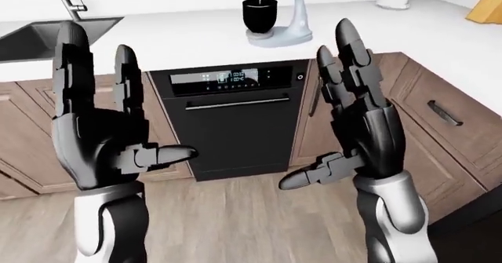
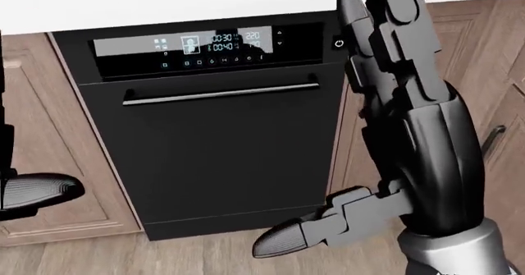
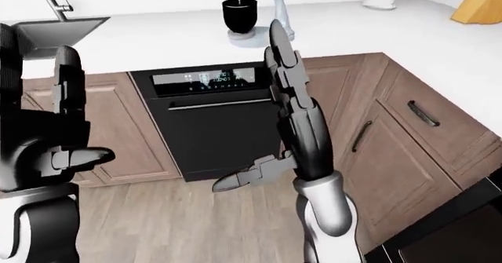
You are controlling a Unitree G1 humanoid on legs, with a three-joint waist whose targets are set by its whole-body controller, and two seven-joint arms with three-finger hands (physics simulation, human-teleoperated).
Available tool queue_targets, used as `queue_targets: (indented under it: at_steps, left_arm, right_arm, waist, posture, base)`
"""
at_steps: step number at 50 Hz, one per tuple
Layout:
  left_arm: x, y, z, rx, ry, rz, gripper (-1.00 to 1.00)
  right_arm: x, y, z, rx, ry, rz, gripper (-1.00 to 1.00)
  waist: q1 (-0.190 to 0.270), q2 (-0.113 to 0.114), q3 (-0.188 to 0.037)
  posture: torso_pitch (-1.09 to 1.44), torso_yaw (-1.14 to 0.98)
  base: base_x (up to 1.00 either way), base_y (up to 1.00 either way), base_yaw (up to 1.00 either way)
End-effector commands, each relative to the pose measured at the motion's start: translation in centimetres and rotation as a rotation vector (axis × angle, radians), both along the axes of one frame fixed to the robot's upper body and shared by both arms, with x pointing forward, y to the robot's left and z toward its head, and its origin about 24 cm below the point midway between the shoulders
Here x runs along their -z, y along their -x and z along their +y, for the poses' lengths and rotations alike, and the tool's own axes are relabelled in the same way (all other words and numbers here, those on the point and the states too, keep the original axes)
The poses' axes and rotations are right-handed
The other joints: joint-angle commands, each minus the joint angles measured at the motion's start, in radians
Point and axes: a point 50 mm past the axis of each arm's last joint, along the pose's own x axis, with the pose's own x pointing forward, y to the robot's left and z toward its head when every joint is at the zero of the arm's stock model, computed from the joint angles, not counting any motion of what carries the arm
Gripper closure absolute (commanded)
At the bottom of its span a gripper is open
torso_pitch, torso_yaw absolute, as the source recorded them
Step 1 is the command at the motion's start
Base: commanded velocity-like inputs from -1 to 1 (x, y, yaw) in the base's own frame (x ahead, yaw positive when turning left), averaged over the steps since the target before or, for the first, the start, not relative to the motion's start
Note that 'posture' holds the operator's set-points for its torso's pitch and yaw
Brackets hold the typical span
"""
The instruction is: Open the stand mixer head.
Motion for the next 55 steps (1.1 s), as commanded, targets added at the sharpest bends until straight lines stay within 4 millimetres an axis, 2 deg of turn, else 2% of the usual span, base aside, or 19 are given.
queue_targets:
  at_steps: [1, 3, 5, 8, 10, 15, 17, 20, 24, 26, 30, 31, 35, 39, 42, 44, 48, 52, 55]
  left_arm:
    - [-0.37, 0.24, 0.0, 0.002, -0.004, -0.029, -1.0]
    - [-0.4, 0.23, 0.04, 0.002, -0.003, -0.03, -1.0]
    - [-0.38, 0.19, 0.03, 0.002, -0.004, -0.03, -1.0]
    - [-0.38, 0.17, 0.01, 0.002, -0.004, -0.03, -1.0]
    - [-0.36, 0.18, 0.01, 0.003, -0.004, -0.029, -1.0]
    - [-0.36, 0.23, 0.1, 0.0, -0.004, -0.03, -1.0]
    - [-0.41, 0.24, 0.11, 0.0, -0.004, -0.032, -1.0]
    - [-0.41, 0.27, 0.05, 0.001, -0.004, -0.032, -1.0]
    - [-0.41, 0.24, 0.03, 0.002, -0.004, -0.032, -1.0]
    - [-0.41, 0.23, 0.04, 0.001, -0.004, -0.031, -1.0]
    - [-0.48, 0.26, 0.0, 0.002, -0.005, -0.033, -1.0]
    - [-0.5, 0.27, -0.01, 0.002, -0.005, -0.034, -1.0]
    - [-0.54, 0.42, 0.0, 0.003, -0.004, -0.035, -1.0]
    - [-0.55, 0.49, 0.06, 0.002, -0.004, -0.035, -1.0]
    - [-0.52, 0.49, 0.08, 0.001, -0.005, -0.035, -1.0]
    - [-0.52, 0.45, 0.11, 0.001, -0.004, -0.035, -1.0]
    - [-0.44, 0.39, 0.1, -0.001, -0.004, -0.033, -1.0]
    - [-0.44, 0.44, 0.04, 0.001, -0.005, -0.033, -1.0]
    - [-0.41, 0.48, 0.05, 0.0, -0.007, -0.032, -1.0]
  right_arm:
    - [-0.38, 0.17, 0.07, -0.006, -0.009, -0.024, -1.0]
    - [-0.65, 0.44, 0.07, -0.027, -0.03, -0.038, -1.0]
    - [-0.54, 0.34, 0.11, -0.013, -0.007, -0.034, -1.0]
    - [-0.45, 0.1, -0.01, 0.009, -0.004, -0.027, -1.0]
    - [-0.49, 0.18, -0.04, 0.002, -0.014, -0.028, -1.0]
    - [-0.67, 0.45, 0.01, -0.022, -0.033, -0.035, -1.0]
    - [-0.62, 0.36, 0.0, -0.01, -0.025, -0.03, -1.0]
    - [-0.48, 0.3, 0.04, -0.004, -0.015, -0.026, -1.0]
    - [-0.52, 0.27, -0.01, -0.006, -0.022, -0.025, -1.0]
    - [-0.69, 0.44, 0.0, -0.023, -0.033, -0.034, -1.0]
    - [-0.53, 0.25, -0.03, -0.003, -0.017, -0.027, -1.0]
    - [-0.55, 0.27, -0.01, -0.002, -0.017, -0.028, -1.0]
    - [-0.69, 0.4, -0.07, -0.005, -0.022, -0.032, -1.0]
    - [-0.8, 0.6, -0.03, -0.02, -0.033, -0.036, -1.0]
    - [-0.71, 0.46, -0.06, -0.006, -0.026, -0.032, -1.0]
    - [-0.66, 0.48, 0.0, -0.006, -0.02, -0.033, -1.0]
    - [-0.66, 0.33, -0.07, -0.001, -0.026, -0.026, -1.0]
    - [-0.7, 0.45, -0.11, 0.001, -0.031, -0.032, -1.0]
    - [-0.71, 0.43, -0.14, 0.003, -0.03, -0.033, -1.0]
  waist:
    - [0.003, -0.007, -0.01]
    - [-0.005, 0.028, -0.031]
    - [-0.017, 0.077, 0.057]
    - [-0.025, 0.117, -0.043]
    - [-0.026, 0.144, -0.002]
    - [-0.011, 0.095, -0.032]
    - [0.0, 0.076, 0.053]
    - [-0.018, 0.075, -0.031]
    - [-0.01, 0.001, -0.046]
    - [-0.006, 0.023, -0.055]
    - [-0.032, 0.022, 0.039]
    - [-0.027, 0.001, -0.011]
    - [-0.023, -0.003, 0.001]
    - [-0.012, 0.091, -0.019]
    - [0.012, 0.054, 0.047]
    - [0.007, 0.057, -0.02]
    - [0.025, -0.001, -0.028]
    - [0.016, 0.077, -0.018]
    - [0.027, -0.027, -0.026]
  posture:
    - [0.0, 0.0]
    - [0.0, 0.0]
    - [0.0, 0.0]
    - [0.0, 0.0]
    - [0.0, 0.0]
    - [0.0, 0.0]
    - [0.0, 0.0]
    - [0.0, 0.0]
    - [0.0, 0.0]
    - [0.0, 0.0]
    - [0.0, 0.0]
    - [0.0, 0.0]
    - [0.0, 0.0]
    - [0.0, 0.0]
    - [0.0, 0.0]
    - [0.0, 0.0]
    - [0.0, 0.0]
    - [0.0, 0.0]
    - [0.0, 0.0]
  base:
    - [0.0, 0.0, 0.0]
    - [0.46, 0.0, 0.0]
    - [1.0, 0.0, 0.0]
    - [0.21, 0.0, 0.0]
    - [0.0, 0.0, 0.0]
    - [0.12, 0.0, 0.0]
    - [1.0, 0.0, 0.0]
    - [0.23, 0.0, 0.0]
    - [0.0, 0.0, 0.0]
    - [0.18, 0.0, 0.0]
    - [0.75, 0.0, 0.0]
    - [0.0, 0.0, 0.0]
    - [0.0, 0.0, 0.0]
    - [0.23, 0.0, 0.0]
    - [0.37, 0.0, 0.0]
    - [0.0, 0.0, 0.0]
    - [-0.01, -0.26, 0.0]
    - [-0.06, -0.63, 0.0]
    - [0.0, 0.0, 0.0]
